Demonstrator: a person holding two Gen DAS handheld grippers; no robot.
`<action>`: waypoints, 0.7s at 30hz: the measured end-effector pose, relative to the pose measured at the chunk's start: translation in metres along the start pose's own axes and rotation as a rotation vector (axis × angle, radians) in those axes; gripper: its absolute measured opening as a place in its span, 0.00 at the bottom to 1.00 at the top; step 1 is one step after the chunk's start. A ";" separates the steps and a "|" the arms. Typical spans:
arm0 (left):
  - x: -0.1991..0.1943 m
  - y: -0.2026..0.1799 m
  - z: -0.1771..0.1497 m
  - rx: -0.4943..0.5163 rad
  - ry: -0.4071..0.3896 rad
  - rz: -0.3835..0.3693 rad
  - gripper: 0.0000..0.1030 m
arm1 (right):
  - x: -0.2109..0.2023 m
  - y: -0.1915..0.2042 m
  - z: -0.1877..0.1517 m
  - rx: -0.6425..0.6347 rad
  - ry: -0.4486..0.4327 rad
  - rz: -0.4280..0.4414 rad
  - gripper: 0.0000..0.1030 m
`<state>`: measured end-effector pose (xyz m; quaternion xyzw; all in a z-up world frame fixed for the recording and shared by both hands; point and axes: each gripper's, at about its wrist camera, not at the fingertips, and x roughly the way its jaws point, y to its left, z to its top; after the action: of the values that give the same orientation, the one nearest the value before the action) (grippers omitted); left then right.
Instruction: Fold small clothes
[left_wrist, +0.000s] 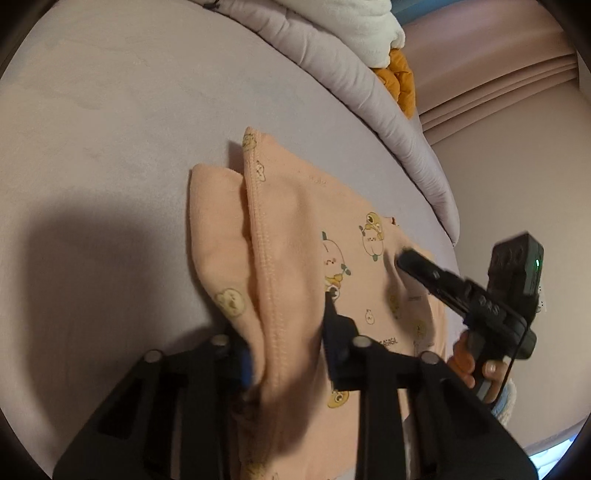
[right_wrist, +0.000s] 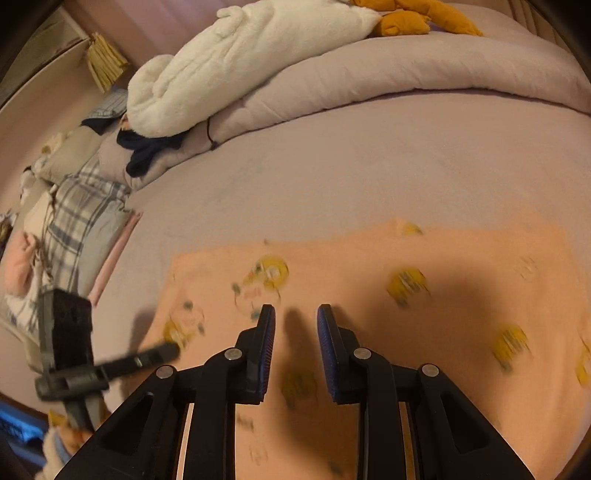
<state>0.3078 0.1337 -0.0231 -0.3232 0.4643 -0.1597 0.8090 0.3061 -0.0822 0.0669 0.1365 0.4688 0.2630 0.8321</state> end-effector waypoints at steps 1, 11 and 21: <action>0.001 0.000 0.001 0.007 0.002 0.006 0.23 | 0.007 0.002 0.002 -0.004 0.012 -0.022 0.26; 0.004 -0.002 0.001 0.017 0.019 0.032 0.21 | -0.005 0.017 -0.021 -0.085 0.082 -0.092 0.19; 0.007 -0.007 0.002 -0.003 0.021 0.068 0.20 | -0.036 0.034 -0.114 -0.214 0.198 -0.109 0.19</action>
<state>0.3130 0.1251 -0.0218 -0.3065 0.4839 -0.1348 0.8085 0.1833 -0.0771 0.0485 -0.0054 0.5247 0.2780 0.8046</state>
